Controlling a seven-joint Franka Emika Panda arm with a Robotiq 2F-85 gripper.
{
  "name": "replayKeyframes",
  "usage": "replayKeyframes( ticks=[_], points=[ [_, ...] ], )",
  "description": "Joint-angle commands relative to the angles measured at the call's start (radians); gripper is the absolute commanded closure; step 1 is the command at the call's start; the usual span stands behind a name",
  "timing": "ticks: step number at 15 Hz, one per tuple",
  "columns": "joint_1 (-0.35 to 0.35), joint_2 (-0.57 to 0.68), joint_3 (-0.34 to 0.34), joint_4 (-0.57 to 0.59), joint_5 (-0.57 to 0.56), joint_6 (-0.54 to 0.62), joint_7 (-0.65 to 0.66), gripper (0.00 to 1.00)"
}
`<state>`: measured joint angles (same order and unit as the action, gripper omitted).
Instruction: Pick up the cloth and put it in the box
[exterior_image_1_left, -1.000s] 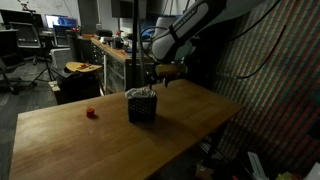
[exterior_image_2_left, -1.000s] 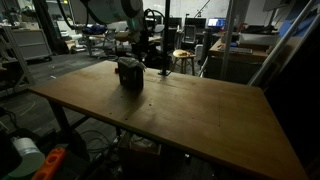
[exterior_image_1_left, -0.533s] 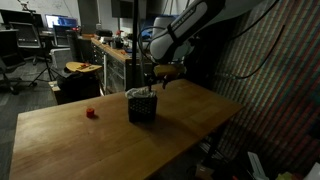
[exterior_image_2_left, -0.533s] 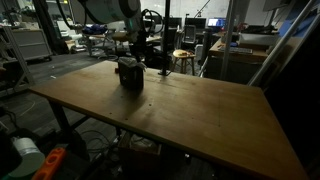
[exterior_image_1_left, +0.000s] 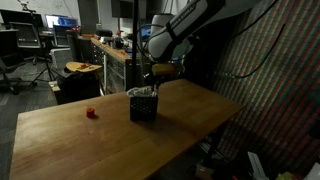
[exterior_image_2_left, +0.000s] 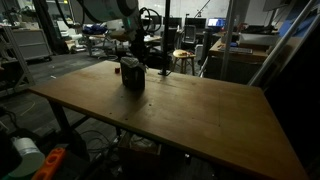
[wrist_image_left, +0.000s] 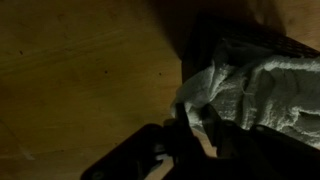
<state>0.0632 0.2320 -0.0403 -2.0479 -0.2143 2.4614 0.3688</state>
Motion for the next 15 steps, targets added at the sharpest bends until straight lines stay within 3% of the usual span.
replayKeyframes(
  ticks=[1, 15],
  points=[
    [0.0, -0.016, -0.001, -0.004, 0.019, -0.009, -0.014, 0.98],
    [0.034, -0.063, 0.001, -0.021, -0.055, 0.004, 0.013, 0.95]
  ],
)
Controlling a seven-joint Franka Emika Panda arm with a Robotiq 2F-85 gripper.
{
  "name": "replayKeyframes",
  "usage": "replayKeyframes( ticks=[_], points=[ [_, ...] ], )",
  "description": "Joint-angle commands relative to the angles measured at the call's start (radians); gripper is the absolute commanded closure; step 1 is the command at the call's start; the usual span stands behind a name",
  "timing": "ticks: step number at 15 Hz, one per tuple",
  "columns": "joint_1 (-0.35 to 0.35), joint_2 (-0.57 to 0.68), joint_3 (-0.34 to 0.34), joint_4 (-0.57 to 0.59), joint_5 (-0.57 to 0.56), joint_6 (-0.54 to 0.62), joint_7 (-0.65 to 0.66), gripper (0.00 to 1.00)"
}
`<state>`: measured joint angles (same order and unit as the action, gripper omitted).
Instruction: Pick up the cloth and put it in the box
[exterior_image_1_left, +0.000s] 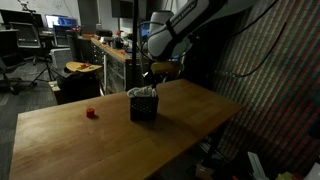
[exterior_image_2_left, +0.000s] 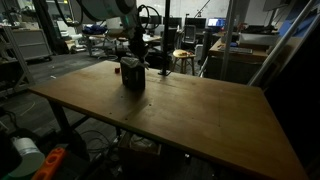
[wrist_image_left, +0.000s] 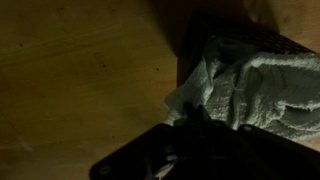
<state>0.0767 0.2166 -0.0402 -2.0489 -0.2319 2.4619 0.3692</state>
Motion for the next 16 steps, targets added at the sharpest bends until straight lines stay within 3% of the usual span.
replayKeyframes(
  ticks=[1, 16],
  points=[
    [0.026, -0.057, 0.002, -0.024, -0.049, 0.004, 0.016, 0.95],
    [0.052, -0.074, 0.041, -0.111, -0.083, 0.0, 0.023, 0.95]
  ],
)
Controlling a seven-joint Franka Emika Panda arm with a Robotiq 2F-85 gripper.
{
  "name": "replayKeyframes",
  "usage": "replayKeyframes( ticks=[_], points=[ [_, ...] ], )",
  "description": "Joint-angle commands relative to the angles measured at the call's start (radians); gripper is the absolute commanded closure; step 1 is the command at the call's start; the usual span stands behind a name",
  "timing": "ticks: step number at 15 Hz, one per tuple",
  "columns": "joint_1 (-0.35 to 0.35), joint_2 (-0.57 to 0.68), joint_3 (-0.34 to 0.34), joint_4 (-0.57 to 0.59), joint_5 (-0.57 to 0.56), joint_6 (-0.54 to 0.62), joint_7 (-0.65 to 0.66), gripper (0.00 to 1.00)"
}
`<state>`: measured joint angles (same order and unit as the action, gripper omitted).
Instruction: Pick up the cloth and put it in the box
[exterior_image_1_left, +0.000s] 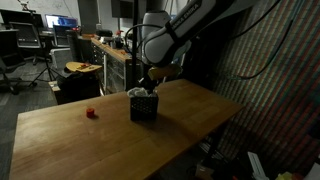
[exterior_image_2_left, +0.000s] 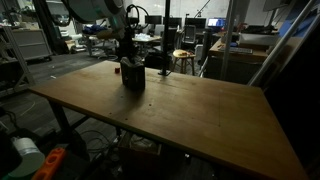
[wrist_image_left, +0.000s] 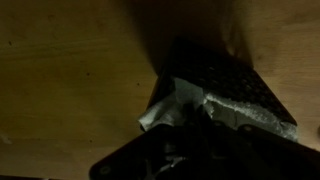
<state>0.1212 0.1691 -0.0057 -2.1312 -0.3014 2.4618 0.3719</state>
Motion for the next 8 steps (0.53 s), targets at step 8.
replayKeyframes(
  ticks=[8],
  points=[
    [0.005, -0.024, 0.012, -0.066, -0.003, -0.017, 0.007, 0.95]
  ],
)
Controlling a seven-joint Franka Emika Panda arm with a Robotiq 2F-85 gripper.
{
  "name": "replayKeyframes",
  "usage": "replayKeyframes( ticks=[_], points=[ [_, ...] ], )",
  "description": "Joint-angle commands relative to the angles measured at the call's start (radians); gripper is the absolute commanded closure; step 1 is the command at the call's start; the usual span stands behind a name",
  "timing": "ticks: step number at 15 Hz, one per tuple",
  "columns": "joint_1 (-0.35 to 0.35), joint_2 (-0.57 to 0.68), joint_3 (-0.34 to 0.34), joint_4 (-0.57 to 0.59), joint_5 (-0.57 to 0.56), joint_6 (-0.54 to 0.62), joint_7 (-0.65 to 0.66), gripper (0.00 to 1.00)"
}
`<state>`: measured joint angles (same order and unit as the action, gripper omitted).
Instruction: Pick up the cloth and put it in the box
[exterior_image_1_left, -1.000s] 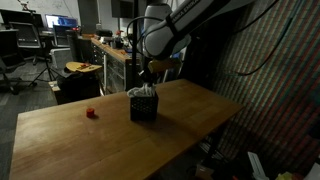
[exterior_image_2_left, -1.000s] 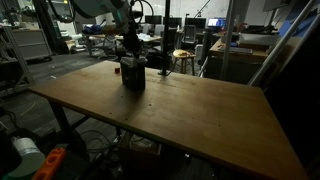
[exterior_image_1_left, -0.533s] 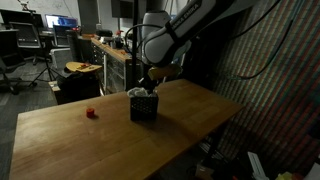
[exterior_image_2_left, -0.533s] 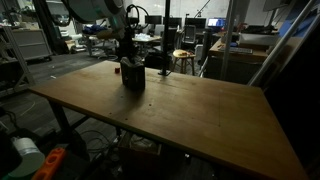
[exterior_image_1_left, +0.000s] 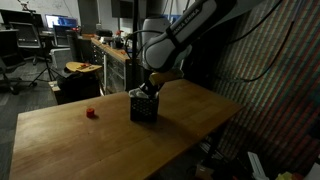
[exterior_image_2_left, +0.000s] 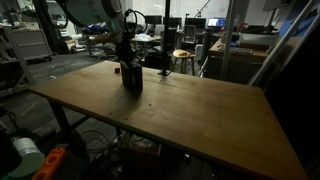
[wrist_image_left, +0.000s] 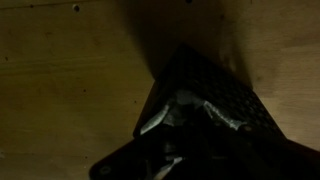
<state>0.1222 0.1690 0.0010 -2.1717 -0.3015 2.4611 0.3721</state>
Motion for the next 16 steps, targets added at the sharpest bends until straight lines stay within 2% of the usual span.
replayKeyframes(
  ticks=[1, 11, 12, 14, 16],
  points=[
    [0.005, -0.021, 0.005, -0.03, -0.007, -0.022, 0.008, 0.95],
    [0.018, 0.025, 0.028, -0.02, -0.001, -0.129, 0.016, 0.92],
    [0.019, 0.019, 0.03, -0.016, -0.006, -0.135, 0.021, 0.67],
    [0.021, 0.003, 0.032, -0.009, -0.01, -0.148, 0.025, 0.63],
    [0.021, -0.014, 0.033, 0.002, -0.005, -0.154, 0.024, 0.5]
  ],
)
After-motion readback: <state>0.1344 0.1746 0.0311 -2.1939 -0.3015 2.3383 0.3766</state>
